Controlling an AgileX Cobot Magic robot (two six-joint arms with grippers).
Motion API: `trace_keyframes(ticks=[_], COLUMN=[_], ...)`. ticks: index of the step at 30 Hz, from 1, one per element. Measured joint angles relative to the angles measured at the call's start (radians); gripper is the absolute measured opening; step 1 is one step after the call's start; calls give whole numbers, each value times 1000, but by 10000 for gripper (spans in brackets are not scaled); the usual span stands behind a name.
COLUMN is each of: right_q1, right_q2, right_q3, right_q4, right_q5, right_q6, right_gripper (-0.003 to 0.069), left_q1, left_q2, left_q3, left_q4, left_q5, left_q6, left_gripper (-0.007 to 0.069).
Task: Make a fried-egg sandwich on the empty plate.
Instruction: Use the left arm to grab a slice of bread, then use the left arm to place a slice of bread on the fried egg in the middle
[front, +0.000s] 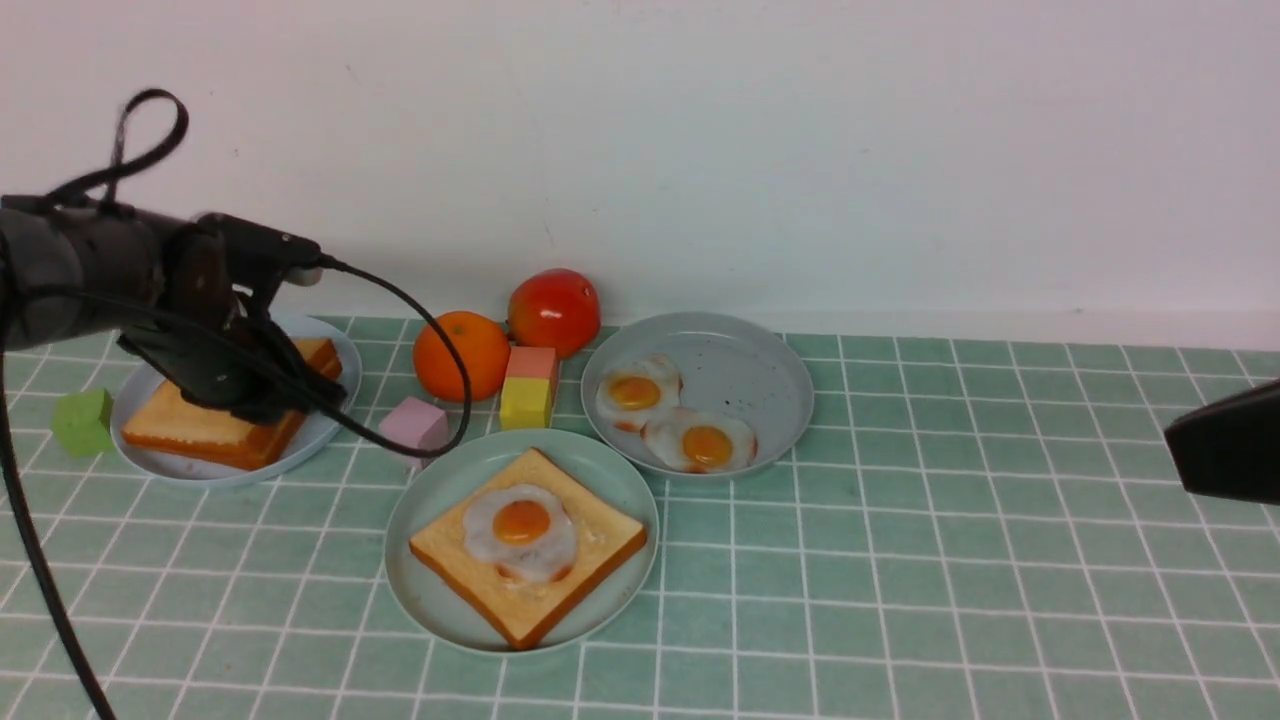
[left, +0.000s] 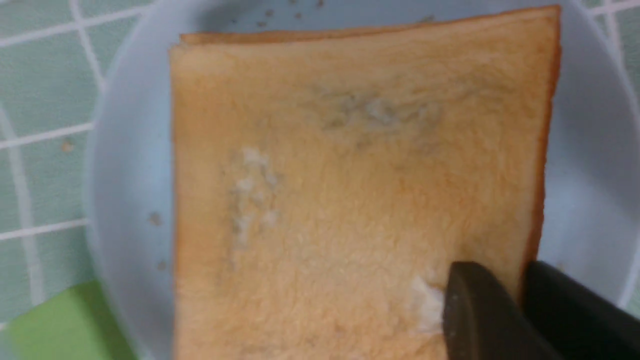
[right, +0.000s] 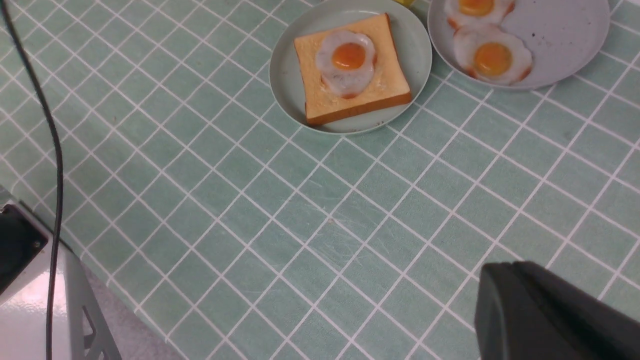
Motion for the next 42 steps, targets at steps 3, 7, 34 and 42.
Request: trace_keyframes(ticks=[3, 7, 34, 42], right_q1=[0, 0, 0, 0], right_q2=[0, 0, 0, 0], right_q3=[0, 0, 0, 0], right_q4=[0, 0, 42, 42], right_q5=[0, 0, 60, 64], right_q6=[-1, -19, -26, -26], right_gripper=[15, 17, 36, 43], left_q1=[-15, -110, -580, -580], left_q2=[-86, -239, -144, -144], left_q3=[2, 17, 218, 218], left_q4=[0, -2, 159, 124], left_q5=[39, 138, 73, 77], left_q6=[-29, -46, -111, -112], left_gripper=[35, 36, 38, 216])
